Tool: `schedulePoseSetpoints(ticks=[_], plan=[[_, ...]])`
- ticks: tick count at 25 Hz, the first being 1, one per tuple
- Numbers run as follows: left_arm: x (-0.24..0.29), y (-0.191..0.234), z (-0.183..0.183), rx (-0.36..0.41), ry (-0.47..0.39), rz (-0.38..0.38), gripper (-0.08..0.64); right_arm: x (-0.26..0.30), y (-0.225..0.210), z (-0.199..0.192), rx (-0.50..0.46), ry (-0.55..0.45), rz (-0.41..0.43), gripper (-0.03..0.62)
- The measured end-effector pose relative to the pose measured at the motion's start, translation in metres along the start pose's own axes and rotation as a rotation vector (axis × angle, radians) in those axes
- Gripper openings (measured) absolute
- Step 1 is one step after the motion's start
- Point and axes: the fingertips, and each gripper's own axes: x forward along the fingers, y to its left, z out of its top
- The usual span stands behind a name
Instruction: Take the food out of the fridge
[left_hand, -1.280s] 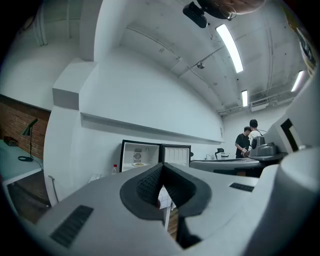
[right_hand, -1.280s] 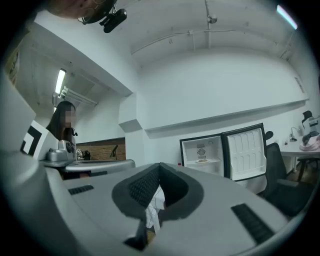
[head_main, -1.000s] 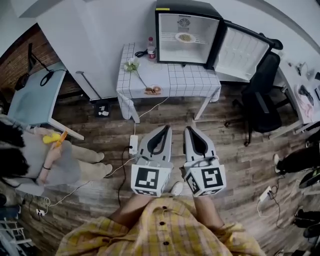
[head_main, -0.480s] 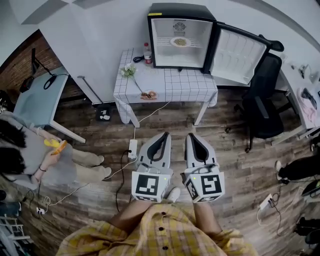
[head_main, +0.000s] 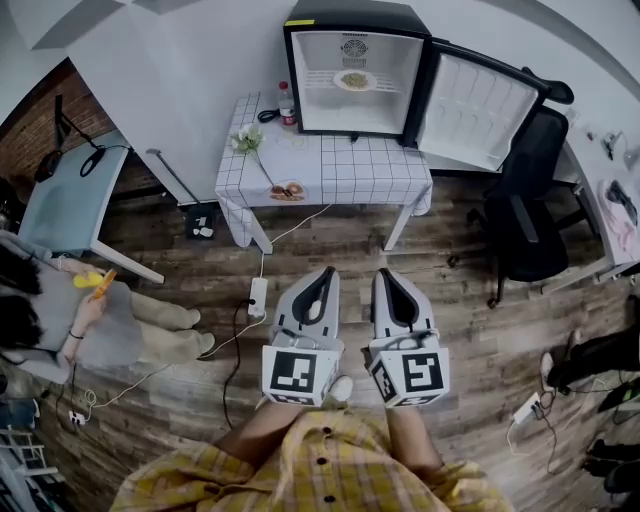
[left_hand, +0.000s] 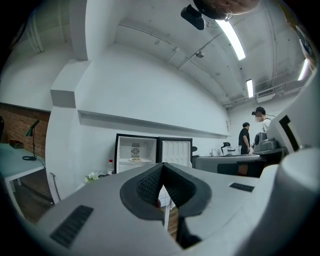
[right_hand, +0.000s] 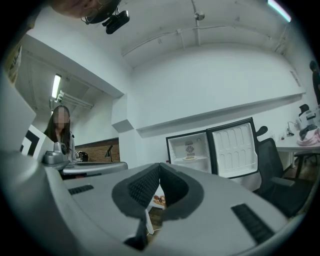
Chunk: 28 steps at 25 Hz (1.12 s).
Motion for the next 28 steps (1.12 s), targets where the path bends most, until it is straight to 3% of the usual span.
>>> schedulePoseSetpoints(ticks=[9,28], plan=[[0.094,0.031,0.0,-0.032,-0.015,-0.002,0.006,0.084,-0.045,0.002,-0.026,0.021,-0.007,0.006],[0.291,0.157,0.033,-0.039,-0.033,-0.005,0.006,0.306,-0.105,0.031,-0.07,0.045,-0.026,0.006]])
